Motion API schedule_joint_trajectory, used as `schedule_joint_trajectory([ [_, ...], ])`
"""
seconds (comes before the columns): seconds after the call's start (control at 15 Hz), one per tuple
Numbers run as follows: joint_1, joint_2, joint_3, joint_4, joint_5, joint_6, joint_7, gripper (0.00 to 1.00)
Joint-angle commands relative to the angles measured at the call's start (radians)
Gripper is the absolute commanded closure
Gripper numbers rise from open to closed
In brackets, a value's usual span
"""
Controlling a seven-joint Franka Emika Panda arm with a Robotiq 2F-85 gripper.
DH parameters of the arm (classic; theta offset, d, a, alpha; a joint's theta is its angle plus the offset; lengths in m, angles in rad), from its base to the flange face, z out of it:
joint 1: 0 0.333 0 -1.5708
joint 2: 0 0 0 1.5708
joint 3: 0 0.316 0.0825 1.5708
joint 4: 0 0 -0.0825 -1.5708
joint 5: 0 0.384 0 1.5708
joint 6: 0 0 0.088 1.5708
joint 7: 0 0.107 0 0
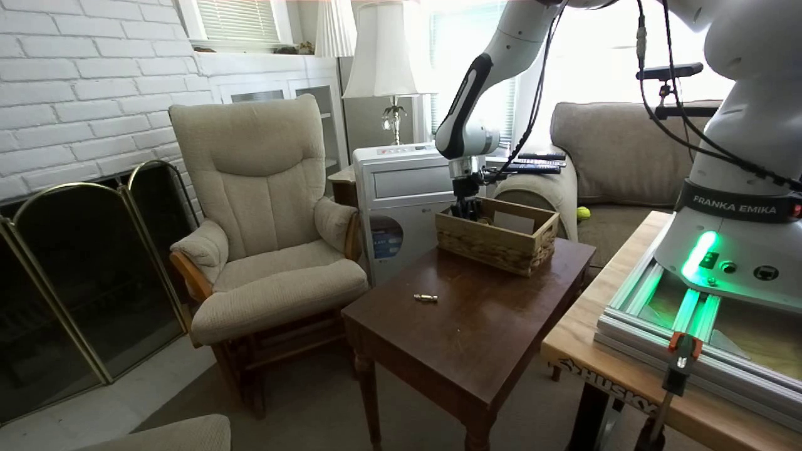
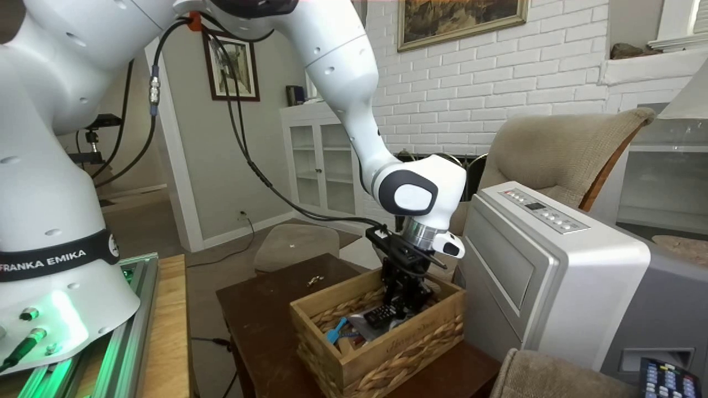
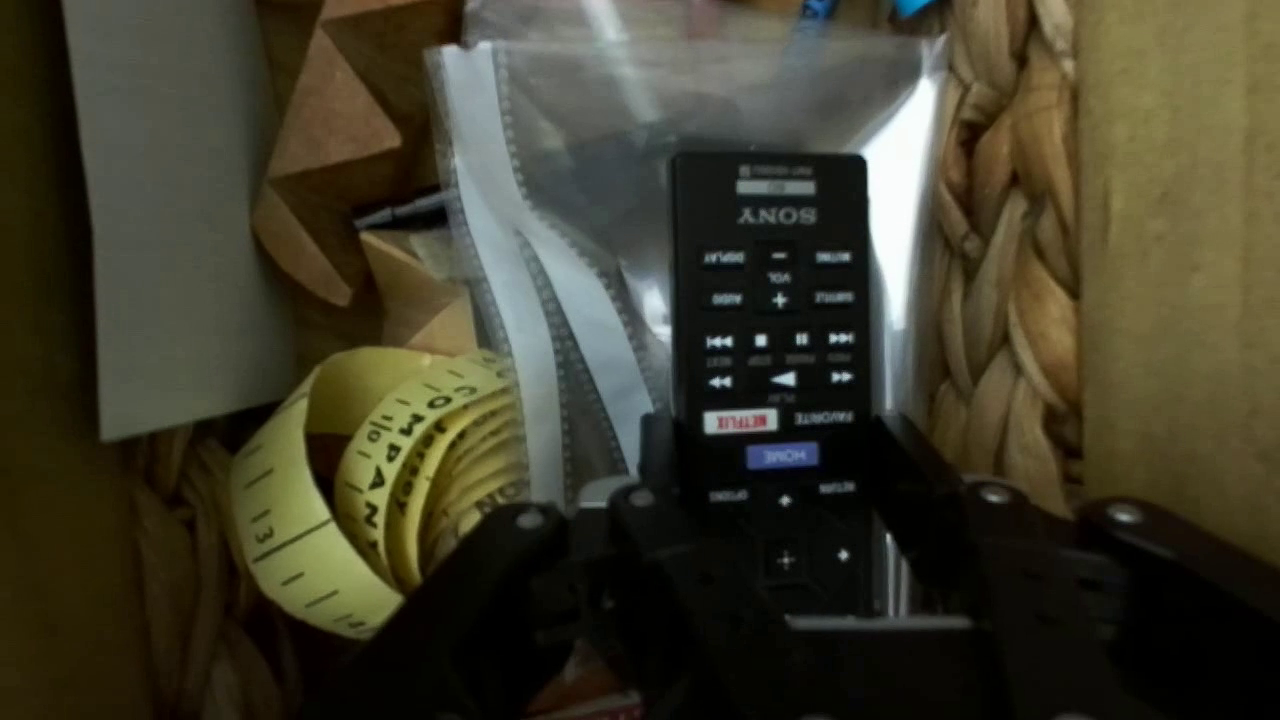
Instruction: Turn off the device and put the remote on the couch
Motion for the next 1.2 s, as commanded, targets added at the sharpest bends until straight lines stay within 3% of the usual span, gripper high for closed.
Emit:
schedule_joint_trajectory([
  [0.0,-0.013,-0.022,0.013,-0.018,0.018,0.016,0.000,0.74],
  [1.13,-0.031,-0.183,0.028,-0.132,0.031,0.027,-0.027,0.74],
])
